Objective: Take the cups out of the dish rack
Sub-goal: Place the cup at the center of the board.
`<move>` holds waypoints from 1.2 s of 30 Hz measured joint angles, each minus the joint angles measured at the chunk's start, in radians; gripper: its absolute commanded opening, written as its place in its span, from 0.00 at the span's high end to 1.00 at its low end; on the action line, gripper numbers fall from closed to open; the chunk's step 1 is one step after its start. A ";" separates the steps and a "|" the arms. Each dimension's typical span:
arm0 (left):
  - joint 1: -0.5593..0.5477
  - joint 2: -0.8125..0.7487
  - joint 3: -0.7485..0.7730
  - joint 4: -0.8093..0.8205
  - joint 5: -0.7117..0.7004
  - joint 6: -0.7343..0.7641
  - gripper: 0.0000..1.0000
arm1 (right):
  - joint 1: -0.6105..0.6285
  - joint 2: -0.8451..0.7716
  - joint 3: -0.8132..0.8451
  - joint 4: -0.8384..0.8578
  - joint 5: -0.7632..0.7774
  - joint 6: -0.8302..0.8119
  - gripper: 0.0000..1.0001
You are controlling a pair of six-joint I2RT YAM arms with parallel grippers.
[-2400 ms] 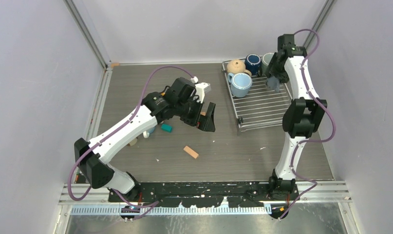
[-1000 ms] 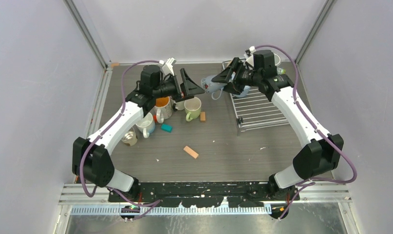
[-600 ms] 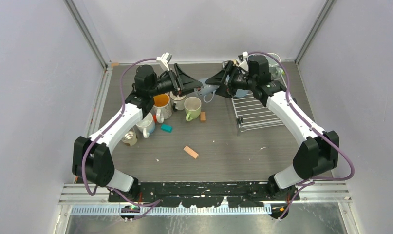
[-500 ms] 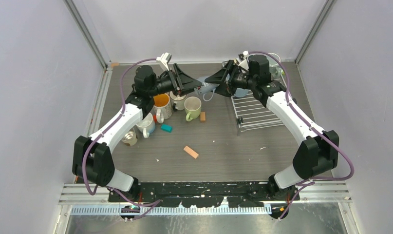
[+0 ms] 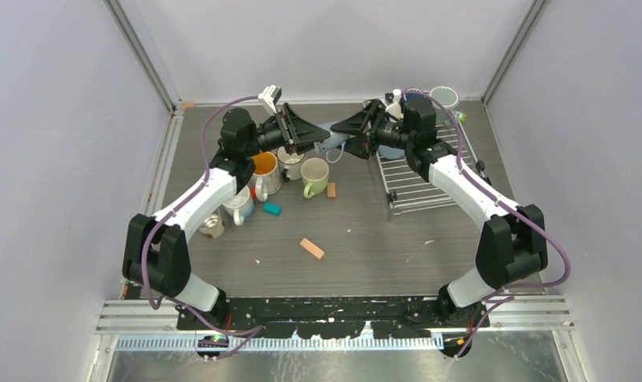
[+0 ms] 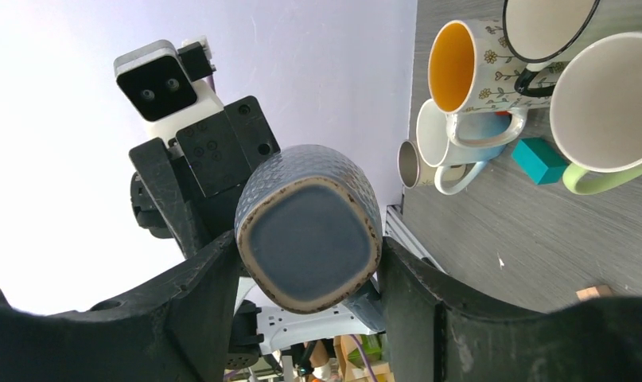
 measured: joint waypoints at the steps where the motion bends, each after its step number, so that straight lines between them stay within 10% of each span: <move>1: 0.000 0.003 -0.002 0.005 0.000 -0.004 0.61 | 0.002 0.000 -0.006 0.011 0.000 0.010 0.66; 11: 0.004 0.011 -0.010 0.020 -0.004 -0.012 1.00 | 0.013 0.000 -0.026 0.076 0.000 0.069 0.63; 20: 0.001 0.006 -0.010 -0.085 -0.008 0.071 1.00 | 0.025 -0.029 -0.029 -0.027 0.048 -0.018 0.01; 36: -0.001 -0.132 0.062 -0.722 -0.085 0.459 1.00 | 0.033 -0.225 0.035 -0.506 0.349 -0.402 0.00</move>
